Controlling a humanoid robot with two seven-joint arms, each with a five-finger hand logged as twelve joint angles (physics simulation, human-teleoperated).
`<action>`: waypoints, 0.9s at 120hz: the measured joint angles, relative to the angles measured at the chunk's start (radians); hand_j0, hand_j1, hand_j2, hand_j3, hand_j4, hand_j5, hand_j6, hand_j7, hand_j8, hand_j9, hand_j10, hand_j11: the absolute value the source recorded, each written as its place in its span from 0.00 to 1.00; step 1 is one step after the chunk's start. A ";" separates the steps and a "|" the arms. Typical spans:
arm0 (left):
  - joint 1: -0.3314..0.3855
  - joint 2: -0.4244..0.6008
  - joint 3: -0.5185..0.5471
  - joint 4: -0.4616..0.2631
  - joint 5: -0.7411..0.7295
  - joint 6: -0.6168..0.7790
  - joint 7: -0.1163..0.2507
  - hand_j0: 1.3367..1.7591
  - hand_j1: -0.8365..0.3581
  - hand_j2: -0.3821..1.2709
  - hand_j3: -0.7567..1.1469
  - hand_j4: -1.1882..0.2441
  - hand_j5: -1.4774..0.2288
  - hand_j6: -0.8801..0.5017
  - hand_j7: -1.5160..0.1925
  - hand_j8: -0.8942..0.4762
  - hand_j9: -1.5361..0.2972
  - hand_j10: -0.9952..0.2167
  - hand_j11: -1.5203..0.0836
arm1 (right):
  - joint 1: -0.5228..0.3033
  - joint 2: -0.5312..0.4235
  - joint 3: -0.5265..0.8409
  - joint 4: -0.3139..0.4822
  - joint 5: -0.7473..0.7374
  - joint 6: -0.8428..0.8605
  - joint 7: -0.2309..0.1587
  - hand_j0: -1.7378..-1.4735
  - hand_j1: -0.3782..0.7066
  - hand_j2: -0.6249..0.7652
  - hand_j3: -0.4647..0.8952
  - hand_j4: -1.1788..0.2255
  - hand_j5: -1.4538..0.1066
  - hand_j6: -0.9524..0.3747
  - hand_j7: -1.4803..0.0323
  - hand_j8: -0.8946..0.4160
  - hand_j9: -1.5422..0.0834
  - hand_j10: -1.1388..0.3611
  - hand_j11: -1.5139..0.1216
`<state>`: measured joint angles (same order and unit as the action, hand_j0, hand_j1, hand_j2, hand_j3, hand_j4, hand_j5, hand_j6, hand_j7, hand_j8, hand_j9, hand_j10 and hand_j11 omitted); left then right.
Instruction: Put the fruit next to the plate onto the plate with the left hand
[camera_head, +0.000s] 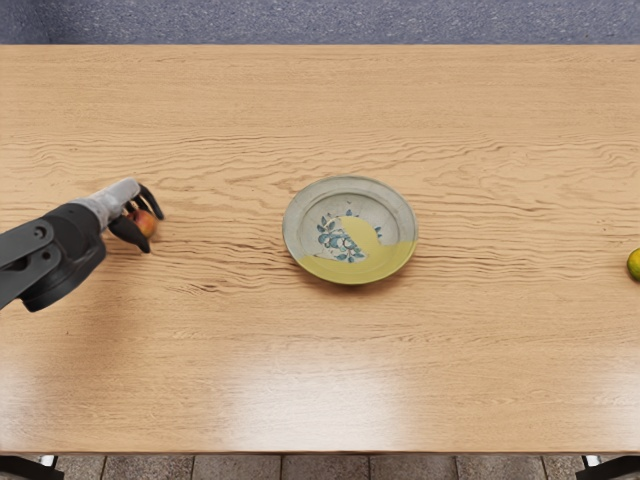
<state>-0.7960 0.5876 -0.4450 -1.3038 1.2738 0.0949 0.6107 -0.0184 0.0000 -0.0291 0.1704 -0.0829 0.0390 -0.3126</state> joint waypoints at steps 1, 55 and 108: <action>0.000 0.003 -0.001 -0.004 -0.001 0.000 0.000 0.76 0.41 0.37 0.58 0.35 0.36 0.30 0.40 0.32 0.40 0.35 0.49 | 0.000 0.000 0.000 0.000 0.000 0.000 0.000 0.30 0.03 0.45 0.34 0.84 0.93 0.72 0.98 0.68 0.95 0.76 0.93; 0.000 0.091 -0.052 -0.203 -0.095 0.001 -0.002 0.73 0.35 0.46 0.42 0.25 0.19 0.43 0.21 0.45 0.20 0.29 0.23 | 0.000 0.000 0.002 0.000 0.000 0.001 0.000 0.30 0.03 0.45 0.34 0.84 0.93 0.72 0.98 0.68 0.95 0.76 0.93; -0.155 0.049 -0.141 -0.324 -0.290 -0.045 0.000 0.72 0.31 0.50 0.40 0.26 0.14 0.47 0.19 0.49 0.19 0.20 0.21 | 0.002 0.000 0.002 0.000 0.000 0.001 0.000 0.30 0.03 0.45 0.34 0.84 0.93 0.72 0.98 0.68 0.95 0.76 0.93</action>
<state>-0.9512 0.6366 -0.5862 -1.6276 0.9834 0.0497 0.6108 -0.0169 0.0000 -0.0276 0.1706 -0.0829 0.0399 -0.3129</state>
